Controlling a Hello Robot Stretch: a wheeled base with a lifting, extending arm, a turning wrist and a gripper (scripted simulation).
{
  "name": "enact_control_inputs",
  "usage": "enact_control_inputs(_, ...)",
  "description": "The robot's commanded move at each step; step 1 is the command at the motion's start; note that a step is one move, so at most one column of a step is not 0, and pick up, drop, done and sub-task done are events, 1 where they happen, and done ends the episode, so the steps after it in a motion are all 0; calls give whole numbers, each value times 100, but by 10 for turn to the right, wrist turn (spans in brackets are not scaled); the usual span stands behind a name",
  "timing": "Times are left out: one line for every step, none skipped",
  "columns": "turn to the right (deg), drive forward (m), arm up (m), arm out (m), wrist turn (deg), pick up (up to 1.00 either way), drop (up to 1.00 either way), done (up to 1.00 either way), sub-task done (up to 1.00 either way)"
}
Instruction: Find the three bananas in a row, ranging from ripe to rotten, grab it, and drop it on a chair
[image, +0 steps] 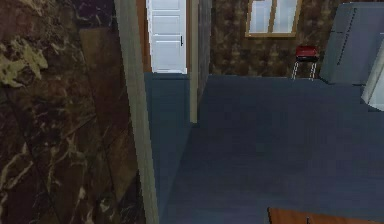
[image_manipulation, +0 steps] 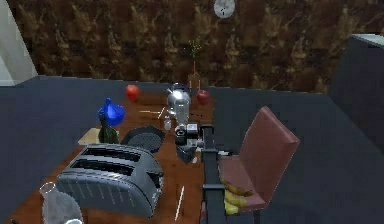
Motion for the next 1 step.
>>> enact_control_inputs(0, 0, 0, 0, 0, 0, 0, 100, 0)
